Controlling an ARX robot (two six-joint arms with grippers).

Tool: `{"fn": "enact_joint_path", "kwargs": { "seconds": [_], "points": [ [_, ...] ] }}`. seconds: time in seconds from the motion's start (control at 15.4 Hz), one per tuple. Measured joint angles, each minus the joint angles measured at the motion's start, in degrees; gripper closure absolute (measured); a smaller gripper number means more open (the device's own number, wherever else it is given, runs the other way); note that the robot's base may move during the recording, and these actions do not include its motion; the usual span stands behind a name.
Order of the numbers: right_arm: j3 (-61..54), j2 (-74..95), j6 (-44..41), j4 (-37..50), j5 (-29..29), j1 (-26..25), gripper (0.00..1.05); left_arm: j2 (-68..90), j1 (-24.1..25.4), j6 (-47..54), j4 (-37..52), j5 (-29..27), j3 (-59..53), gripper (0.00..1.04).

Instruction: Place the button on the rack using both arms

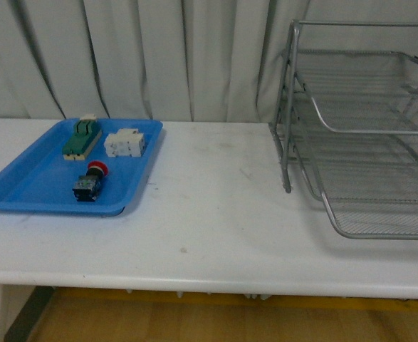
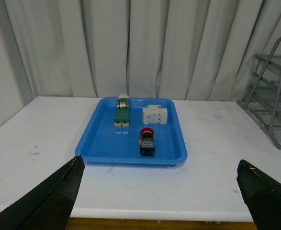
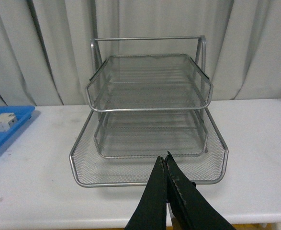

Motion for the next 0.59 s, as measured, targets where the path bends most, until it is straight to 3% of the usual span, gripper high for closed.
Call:
{"fn": "enact_joint_path", "kwargs": {
  "seconds": [0.33, 0.39, 0.59],
  "points": [
    [0.0, -4.7, 0.0, -4.8, 0.0, 0.0, 1.03, 0.0, 0.0, 0.0, 0.0, 0.0, 0.0, 0.07],
    [0.1, -10.2, 0.0, -13.3, -0.2, 0.0, 1.03, 0.0, 0.0, 0.0, 0.0, 0.0, 0.0, 0.07],
    [0.1, -14.3, 0.0, -14.6, -0.1, 0.0, 1.03, 0.0, 0.0, 0.0, 0.0, 0.0, 0.0, 0.07]
  ]
}}
